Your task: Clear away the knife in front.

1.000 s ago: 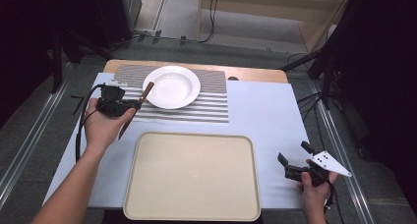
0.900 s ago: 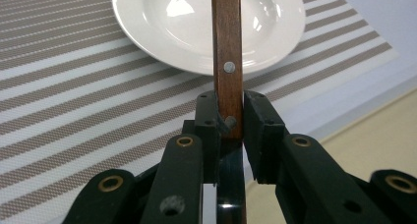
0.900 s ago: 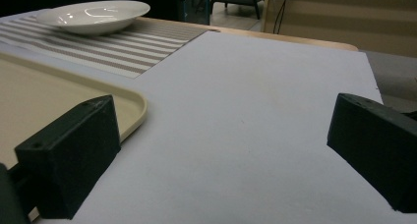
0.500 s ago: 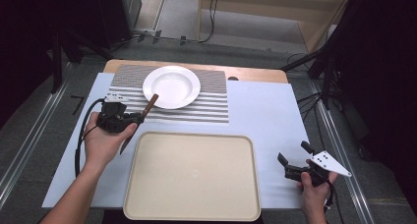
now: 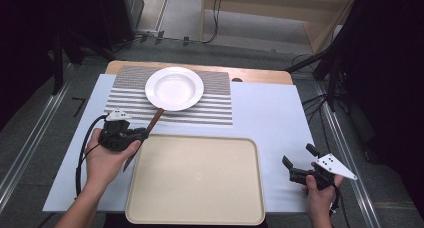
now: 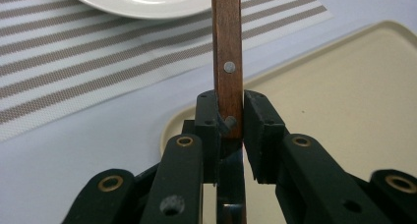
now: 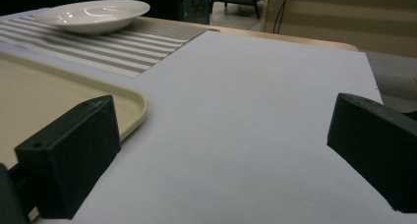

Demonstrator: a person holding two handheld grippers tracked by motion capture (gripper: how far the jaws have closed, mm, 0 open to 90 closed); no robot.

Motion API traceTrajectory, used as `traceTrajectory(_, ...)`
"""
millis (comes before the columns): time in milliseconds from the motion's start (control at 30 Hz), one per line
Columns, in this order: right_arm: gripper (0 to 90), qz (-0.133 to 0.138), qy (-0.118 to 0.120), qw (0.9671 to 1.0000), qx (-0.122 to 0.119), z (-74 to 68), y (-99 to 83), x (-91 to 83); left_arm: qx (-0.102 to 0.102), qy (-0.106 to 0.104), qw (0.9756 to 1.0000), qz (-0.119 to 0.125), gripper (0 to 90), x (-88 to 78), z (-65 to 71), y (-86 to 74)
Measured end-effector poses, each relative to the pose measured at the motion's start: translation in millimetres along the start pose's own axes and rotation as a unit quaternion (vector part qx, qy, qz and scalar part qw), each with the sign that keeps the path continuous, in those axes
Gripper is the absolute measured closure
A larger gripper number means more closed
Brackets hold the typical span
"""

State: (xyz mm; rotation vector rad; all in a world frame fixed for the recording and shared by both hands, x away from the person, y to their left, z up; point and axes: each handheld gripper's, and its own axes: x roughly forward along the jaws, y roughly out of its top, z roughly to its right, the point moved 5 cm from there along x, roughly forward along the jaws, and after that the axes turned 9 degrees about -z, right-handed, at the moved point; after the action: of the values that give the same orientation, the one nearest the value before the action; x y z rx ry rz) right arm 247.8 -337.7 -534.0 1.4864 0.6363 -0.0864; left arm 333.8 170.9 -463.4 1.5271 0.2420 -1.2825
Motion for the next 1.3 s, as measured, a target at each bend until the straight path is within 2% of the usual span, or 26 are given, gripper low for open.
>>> traceTrajectory(300, 0.0, 0.000, 0.000, 1.0000, -0.001, -0.1, 0.0, 0.1, 0.011, -0.013, 0.9997, -0.017, 77.5, 9.5, 19.7, -20.5)
traceTrajectory(600, 0.0, -0.001, -0.001, 1.0000, -0.002, -0.3, -0.1, 0.2, 0.016, -0.021, 0.9993, -0.027, 77.5, 18.2, 33.9, -35.3)
traceTrajectory(1000, 0.0, -0.001, 0.000, 1.0000, -0.003, -0.6, -0.1, 0.4, 0.004, -0.040, 0.9987, -0.033, 77.5, 29.7, 41.2, -50.9)
traceTrajectory(1300, 0.0, -0.002, 0.003, 1.0000, -0.005, -1.1, -0.1, 0.4, -0.003, -0.041, 0.9983, -0.043, 77.5, 42.2, 41.8, -61.2)
